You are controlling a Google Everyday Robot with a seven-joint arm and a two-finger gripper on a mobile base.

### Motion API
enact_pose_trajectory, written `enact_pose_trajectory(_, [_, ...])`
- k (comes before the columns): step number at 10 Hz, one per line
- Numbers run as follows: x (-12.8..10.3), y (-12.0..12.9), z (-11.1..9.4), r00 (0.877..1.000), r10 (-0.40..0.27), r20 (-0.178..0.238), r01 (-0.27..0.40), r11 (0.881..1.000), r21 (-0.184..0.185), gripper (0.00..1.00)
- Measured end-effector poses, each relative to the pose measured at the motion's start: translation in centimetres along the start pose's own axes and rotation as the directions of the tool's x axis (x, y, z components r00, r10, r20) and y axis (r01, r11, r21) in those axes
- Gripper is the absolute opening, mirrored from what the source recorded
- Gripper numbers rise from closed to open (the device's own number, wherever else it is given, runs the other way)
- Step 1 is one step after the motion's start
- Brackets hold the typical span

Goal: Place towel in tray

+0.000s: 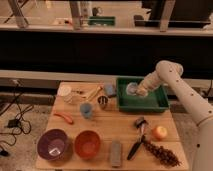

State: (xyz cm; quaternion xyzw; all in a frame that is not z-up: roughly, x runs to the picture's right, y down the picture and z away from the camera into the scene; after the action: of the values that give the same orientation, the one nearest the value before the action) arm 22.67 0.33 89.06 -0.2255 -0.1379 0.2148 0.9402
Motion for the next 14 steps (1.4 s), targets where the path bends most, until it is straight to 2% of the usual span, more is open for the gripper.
enact_pose_trajectory(4, [-0.4,-2.7,0.8,1.0,0.009,0.013,-0.01,0.999,0.033,0.0])
enact_pose_trajectory(6, [0.7,-3.0,0.7,1.0,0.021,0.005,-0.021,0.999,0.048,0.1])
enact_pose_trajectory(7, [1.5,-3.2,0.7,0.999,0.037,-0.002,-0.036,0.998,0.046,0.22])
enact_pose_trajectory(8, [1.6,-3.2,0.8,0.999,0.038,-0.006,-0.038,0.998,0.042,0.28])
enact_pose_trajectory(9, [1.5,-3.2,0.9,0.999,0.036,-0.006,-0.036,0.999,0.041,0.3])
enact_pose_trajectory(14, [1.6,-3.2,0.8,0.999,0.039,-0.006,-0.038,0.998,0.042,0.3])
